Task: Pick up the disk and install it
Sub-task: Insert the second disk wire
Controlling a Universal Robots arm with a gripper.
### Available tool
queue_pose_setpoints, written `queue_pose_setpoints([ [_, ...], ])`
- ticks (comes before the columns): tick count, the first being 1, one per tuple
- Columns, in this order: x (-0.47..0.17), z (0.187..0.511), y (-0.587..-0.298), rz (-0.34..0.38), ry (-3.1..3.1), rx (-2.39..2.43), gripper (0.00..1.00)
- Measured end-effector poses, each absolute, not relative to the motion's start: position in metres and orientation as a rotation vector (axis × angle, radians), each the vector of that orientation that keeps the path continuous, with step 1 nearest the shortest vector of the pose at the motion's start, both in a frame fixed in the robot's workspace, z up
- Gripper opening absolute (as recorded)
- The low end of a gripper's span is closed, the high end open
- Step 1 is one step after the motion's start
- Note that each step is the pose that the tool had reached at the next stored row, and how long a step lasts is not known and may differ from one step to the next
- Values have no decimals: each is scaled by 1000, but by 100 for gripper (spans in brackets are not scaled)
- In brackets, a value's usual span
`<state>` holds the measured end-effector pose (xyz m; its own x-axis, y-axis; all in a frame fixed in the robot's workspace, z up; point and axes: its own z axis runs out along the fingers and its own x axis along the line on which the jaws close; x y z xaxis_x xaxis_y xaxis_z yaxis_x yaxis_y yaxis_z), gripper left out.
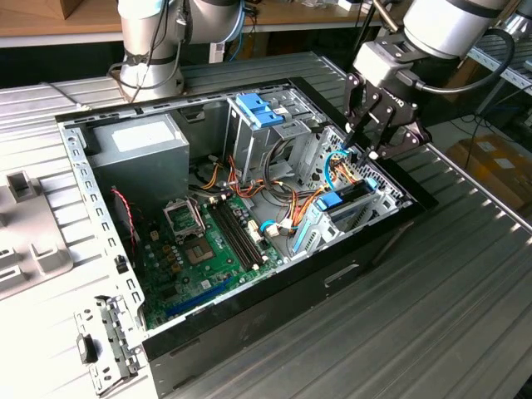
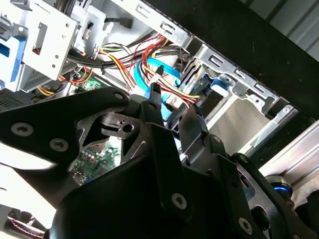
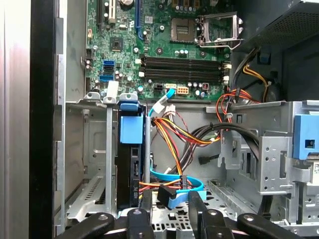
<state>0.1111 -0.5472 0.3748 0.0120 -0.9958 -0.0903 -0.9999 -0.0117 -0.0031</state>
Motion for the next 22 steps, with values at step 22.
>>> queue_pose_setpoints([
  [22, 111, 374, -547, 96, 2161, -2187, 17],
])
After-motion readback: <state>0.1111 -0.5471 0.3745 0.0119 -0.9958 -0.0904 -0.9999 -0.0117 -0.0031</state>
